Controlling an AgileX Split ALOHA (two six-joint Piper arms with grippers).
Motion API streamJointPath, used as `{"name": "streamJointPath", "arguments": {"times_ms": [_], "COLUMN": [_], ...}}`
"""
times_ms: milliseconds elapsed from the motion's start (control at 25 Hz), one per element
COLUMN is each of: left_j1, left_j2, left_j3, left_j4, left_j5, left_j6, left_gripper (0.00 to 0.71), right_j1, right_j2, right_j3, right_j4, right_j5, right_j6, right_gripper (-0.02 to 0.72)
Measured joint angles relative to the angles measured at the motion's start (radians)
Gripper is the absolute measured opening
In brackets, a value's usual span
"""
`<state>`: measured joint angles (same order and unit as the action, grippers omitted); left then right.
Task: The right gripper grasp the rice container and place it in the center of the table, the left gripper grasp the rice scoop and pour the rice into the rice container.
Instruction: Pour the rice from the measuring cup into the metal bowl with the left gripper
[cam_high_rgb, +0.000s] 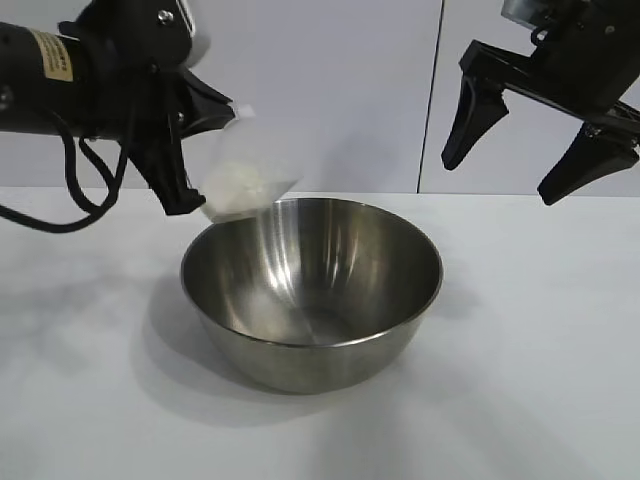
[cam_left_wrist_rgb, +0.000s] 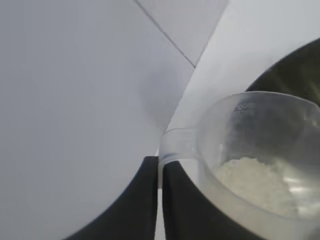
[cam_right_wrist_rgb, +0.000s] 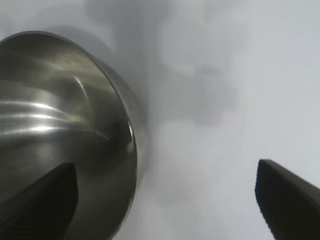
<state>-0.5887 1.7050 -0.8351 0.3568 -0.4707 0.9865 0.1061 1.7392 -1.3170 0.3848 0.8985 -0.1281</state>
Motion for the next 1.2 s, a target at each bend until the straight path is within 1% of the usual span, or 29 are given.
{"name": "streamJointPath", "arguments": {"times_ms": [120, 280, 400, 520, 720, 880, 1000, 1120, 1200], "left_j1": [-0.015, -0.015, -0.015, -0.014, -0.014, -0.014, -0.014, -0.014, -0.006], "left_j2": [0.042, 0.09, 0.097, 0.097, 0.097, 0.097, 0.097, 0.097, 0.097], "left_j3": [-0.021, -0.024, -0.028, -0.044, -0.063, -0.087, -0.117, -0.142, -0.145], "left_j4": [0.003, 0.003, 0.003, 0.029, 0.202, 0.281, 0.345, 0.403, 0.441], "left_j5": [-0.001, -0.028, -0.042, -0.053, -0.059, -0.06, -0.061, -0.067, -0.068], "left_j6": [0.16, 0.474, 0.633, 0.687, 0.7, 0.74, 0.79, 0.799, 0.8], "left_gripper": [0.012, 0.012, 0.012, 0.012, 0.012, 0.012, 0.012, 0.012, 0.012], "right_j1": [0.0, 0.0, 0.0, 0.0, 0.0, 0.0, 0.0, 0.0, 0.0], "right_j2": [0.0, 0.0, 0.0, 0.0, 0.0, 0.0, 0.0, 0.0, 0.0], "right_j3": [0.0, 0.0, 0.0, 0.0, 0.0, 0.0, 0.0, 0.0, 0.0], "right_j4": [-0.002, -0.007, -0.006, -0.007, -0.008, -0.009, -0.022, -0.035, -0.036], "right_j5": [0.0, 0.002, 0.004, 0.008, 0.018, 0.026, 0.03, 0.031, 0.031], "right_j6": [0.0, 0.0, 0.0, 0.0, 0.0, 0.0, 0.0, 0.0, 0.0], "right_gripper": [0.661, 0.661, 0.661, 0.661, 0.661, 0.661, 0.661, 0.661, 0.661]}}
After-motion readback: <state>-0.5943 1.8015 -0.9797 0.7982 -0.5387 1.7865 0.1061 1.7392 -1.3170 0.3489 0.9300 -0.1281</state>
